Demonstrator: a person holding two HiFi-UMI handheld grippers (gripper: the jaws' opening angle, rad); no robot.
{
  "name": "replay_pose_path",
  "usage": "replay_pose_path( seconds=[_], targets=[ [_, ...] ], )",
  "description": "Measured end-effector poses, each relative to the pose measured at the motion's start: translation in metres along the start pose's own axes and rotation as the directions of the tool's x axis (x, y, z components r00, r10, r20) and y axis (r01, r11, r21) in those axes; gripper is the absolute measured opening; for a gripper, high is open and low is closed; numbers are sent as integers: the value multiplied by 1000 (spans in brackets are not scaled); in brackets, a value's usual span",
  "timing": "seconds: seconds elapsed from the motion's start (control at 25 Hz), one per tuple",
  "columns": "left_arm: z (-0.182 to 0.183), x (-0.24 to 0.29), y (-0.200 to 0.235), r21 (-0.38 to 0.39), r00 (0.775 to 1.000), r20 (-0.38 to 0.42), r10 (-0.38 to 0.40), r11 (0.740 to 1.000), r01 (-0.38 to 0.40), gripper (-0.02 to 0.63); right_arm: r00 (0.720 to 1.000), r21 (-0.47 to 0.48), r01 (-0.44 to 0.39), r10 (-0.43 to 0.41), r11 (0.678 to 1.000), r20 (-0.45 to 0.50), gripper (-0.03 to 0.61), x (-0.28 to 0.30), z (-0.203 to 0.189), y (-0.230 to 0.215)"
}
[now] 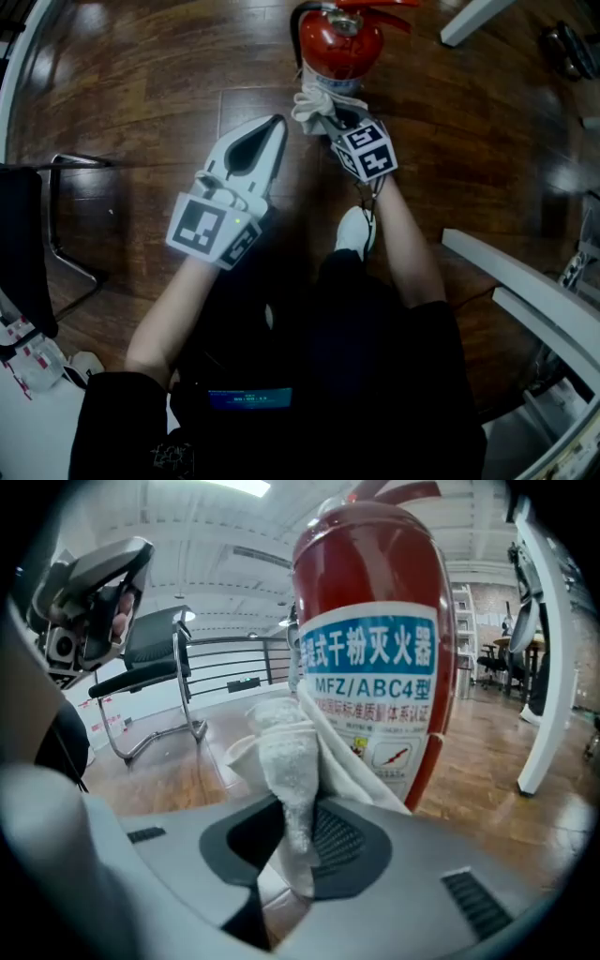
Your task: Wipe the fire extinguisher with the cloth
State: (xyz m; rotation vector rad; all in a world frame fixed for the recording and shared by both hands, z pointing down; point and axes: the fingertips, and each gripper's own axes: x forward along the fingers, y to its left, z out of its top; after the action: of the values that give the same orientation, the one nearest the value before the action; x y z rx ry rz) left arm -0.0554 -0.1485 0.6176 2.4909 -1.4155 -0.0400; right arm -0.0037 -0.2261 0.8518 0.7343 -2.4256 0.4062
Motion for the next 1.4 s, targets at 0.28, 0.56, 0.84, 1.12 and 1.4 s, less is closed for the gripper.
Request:
replay_pose_path(
  seconds=[0.28,0.56,0.84,1.12,1.4],
  targets=[
    [2,2,1,-10,1000,10,-5,1000,5,3,995,43,12,-16,999,94,94,-40,5,-5],
    [-1,4,-3,-19,1000,9,-19,1000,19,3,951,23,67,-70,998,302,95,-131,54,-33],
    [0,4,-5,-10,1000,6,-24,1000,24,3,850,28,148,-142,989,507,95,-204,139,-76],
    [-1,4,-6,-7,1000,0,-21,1000,21,3,825,105,181,-209,978,526,94,-178,162,-106],
    [-2,1,-1,-1,1000,-7,-15,1000,15,3,859,148,219,-262,965,439,94,-134,133,-117]
  ],
)
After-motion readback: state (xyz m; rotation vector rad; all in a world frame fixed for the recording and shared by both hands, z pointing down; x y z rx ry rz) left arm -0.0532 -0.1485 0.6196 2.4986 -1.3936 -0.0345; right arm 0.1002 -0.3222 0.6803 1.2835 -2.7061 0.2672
